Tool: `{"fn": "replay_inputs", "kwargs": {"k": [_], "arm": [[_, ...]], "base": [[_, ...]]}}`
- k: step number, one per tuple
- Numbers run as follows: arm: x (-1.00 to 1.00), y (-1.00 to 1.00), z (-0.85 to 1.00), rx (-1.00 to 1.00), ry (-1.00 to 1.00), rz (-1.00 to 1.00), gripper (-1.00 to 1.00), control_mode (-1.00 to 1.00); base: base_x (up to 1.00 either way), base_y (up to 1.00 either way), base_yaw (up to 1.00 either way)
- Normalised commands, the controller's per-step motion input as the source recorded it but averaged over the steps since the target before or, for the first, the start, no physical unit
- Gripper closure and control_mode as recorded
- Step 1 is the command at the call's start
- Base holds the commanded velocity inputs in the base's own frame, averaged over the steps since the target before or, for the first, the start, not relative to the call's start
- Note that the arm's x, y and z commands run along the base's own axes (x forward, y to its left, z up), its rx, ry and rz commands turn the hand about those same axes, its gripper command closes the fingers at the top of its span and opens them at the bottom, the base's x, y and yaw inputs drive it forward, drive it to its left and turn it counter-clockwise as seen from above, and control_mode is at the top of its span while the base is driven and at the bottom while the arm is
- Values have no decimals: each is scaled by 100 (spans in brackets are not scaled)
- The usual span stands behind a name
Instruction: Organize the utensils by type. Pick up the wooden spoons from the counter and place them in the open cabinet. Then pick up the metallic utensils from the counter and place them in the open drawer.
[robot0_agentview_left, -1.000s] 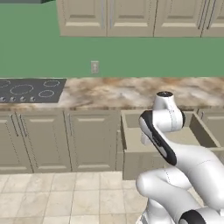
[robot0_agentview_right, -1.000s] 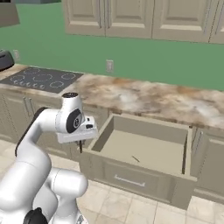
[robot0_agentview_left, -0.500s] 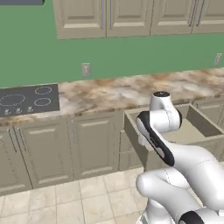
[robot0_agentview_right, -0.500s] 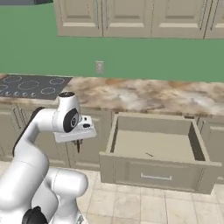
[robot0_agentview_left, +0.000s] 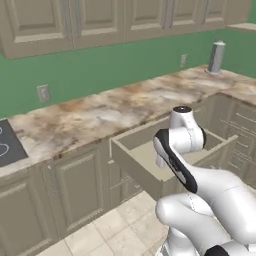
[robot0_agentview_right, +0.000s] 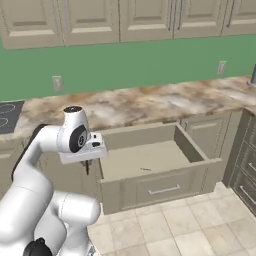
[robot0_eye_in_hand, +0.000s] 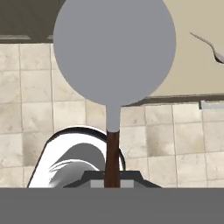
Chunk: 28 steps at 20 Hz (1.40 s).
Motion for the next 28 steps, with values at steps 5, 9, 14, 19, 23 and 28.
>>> {"fn": "replay_inputs", "kwargs": {"k": [5,9,14,19,23,28], "arm": [[0,0,0,0,0,0,100,100],[0,0,0,0,0,0,100,100],[0,0,0,0,0,0,100,100],[0,0,0,0,0,0,100,100],[0,0,0,0,0,0,100,100],[0,0,0,0,0,0,100,100]], "base": [[-3,74,-50],[0,69,-57],[12,70,-57],[6,77,-50],[0,80,-49],[23,75,-50]]}}
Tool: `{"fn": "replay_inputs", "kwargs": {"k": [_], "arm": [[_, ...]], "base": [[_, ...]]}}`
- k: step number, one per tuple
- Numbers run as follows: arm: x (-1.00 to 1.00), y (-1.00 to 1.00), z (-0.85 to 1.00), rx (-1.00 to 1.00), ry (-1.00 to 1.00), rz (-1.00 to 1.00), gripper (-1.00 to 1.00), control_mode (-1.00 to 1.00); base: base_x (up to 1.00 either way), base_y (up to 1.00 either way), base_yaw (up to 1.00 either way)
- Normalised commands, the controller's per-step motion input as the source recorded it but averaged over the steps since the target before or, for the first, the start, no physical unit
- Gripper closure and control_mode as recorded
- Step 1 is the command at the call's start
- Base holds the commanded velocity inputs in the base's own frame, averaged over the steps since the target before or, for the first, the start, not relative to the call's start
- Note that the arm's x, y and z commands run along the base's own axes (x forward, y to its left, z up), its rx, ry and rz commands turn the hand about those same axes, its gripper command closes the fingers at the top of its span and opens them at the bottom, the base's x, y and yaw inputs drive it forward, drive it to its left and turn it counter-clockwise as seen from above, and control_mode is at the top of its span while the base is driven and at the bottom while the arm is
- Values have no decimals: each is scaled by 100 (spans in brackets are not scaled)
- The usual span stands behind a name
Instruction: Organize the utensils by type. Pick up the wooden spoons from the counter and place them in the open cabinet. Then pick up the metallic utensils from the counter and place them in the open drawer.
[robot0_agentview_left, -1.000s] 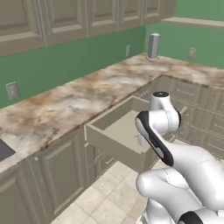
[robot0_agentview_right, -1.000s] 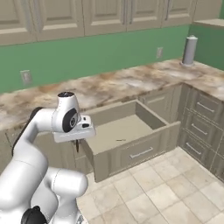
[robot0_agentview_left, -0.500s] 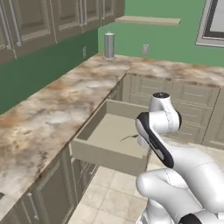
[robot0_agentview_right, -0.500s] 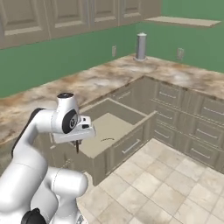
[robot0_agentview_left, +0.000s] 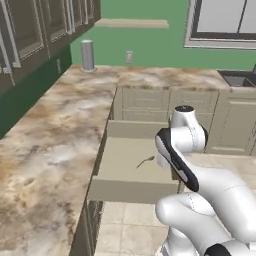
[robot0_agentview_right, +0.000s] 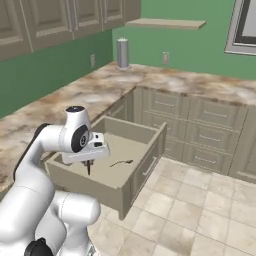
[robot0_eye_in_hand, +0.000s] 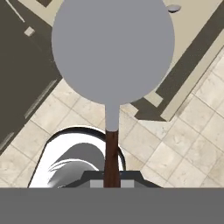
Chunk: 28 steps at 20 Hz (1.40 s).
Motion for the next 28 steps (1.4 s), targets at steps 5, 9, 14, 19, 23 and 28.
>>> {"fn": "replay_inputs", "kwargs": {"k": [5,9,14,19,23,28], "arm": [[0,0,0,0,0,0,100,100],[0,0,0,0,0,0,100,100],[0,0,0,0,0,0,100,100],[0,0,0,0,0,0,100,100],[2,1,-1,0,0,-1,100,-100],[59,12,-14,0,-2,-3,100,-100]], "base": [[19,74,-38],[35,39,-26],[44,26,-16],[33,20,-13],[0,0,-1],[0,0,0]]}}
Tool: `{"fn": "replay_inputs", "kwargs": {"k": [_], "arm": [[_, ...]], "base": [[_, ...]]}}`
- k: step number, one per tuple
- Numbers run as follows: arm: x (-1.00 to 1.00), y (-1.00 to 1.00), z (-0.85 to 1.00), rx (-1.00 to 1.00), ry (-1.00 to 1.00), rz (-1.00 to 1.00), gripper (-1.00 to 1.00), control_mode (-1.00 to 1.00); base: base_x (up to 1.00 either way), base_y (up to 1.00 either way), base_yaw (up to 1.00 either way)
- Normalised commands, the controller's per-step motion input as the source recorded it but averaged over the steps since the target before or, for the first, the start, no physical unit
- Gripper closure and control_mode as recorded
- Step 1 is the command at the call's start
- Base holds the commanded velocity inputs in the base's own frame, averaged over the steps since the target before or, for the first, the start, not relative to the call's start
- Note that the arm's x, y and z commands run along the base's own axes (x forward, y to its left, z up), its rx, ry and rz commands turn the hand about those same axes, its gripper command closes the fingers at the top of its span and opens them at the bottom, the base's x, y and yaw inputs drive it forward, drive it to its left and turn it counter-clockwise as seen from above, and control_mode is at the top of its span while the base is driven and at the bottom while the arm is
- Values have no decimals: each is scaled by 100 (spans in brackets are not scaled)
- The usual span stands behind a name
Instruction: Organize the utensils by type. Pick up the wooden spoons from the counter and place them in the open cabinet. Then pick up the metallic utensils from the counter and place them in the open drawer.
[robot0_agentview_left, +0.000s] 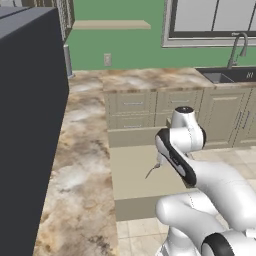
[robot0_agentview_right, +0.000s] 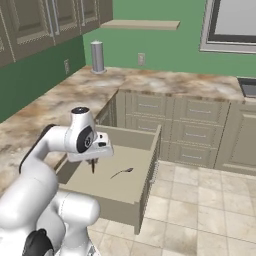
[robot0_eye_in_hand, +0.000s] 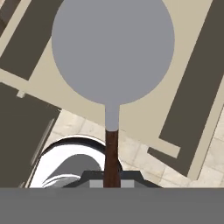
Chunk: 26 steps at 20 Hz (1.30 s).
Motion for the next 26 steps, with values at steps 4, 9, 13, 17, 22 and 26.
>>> {"fn": "replay_inputs", "kwargs": {"k": [4,9,13,17,22,26], "arm": [[83,23,-36,0,-5,-7,100,-100],[82,2,-59,0,0,-20,100,-100],[52,-13,-54,5,0,-39,100,-100],[34,-16,-42,4,0,-41,100,-100],[20,-24,-50,1,0,-34,100,-100],[34,-24,-55,5,1,-30,100,-100]], "base": [[0,0,0],[0,0,0],[0,0,0],[0,0,0],[0,0,0],[0,0,0]]}}
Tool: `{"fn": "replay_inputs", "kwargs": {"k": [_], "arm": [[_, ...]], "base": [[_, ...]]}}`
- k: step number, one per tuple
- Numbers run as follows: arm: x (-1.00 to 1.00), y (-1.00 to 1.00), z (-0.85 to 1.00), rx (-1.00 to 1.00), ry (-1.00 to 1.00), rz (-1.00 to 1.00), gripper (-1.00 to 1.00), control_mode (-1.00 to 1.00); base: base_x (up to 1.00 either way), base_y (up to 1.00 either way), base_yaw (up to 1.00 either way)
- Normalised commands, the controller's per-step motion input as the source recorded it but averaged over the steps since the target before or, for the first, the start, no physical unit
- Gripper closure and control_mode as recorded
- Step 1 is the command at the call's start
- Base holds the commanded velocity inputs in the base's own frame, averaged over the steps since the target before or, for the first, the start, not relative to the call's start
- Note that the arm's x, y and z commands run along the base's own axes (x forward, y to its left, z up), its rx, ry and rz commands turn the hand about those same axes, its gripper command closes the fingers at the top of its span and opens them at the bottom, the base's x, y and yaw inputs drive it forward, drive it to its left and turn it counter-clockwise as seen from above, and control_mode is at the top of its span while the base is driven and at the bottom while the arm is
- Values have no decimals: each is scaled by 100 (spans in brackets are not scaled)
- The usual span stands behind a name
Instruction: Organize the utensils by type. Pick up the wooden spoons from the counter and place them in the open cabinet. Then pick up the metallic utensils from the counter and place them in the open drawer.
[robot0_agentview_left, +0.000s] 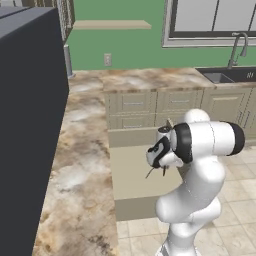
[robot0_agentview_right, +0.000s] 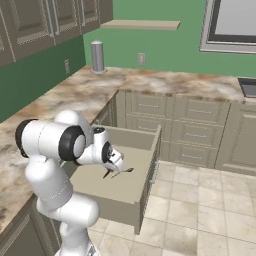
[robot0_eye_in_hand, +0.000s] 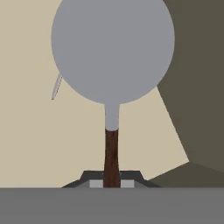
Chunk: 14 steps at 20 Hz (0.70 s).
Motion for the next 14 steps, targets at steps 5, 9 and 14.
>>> {"fn": "replay_inputs", "kwargs": {"k": [5,9,14], "arm": [[7,-14,-39,5,3,-19,100,-100],[28,19,-34,1,1,-22,100,-100],[22,0,-36,0,5,-16,100,-100]], "base": [[0,0,0],[0,0,0],[0,0,0]]}}
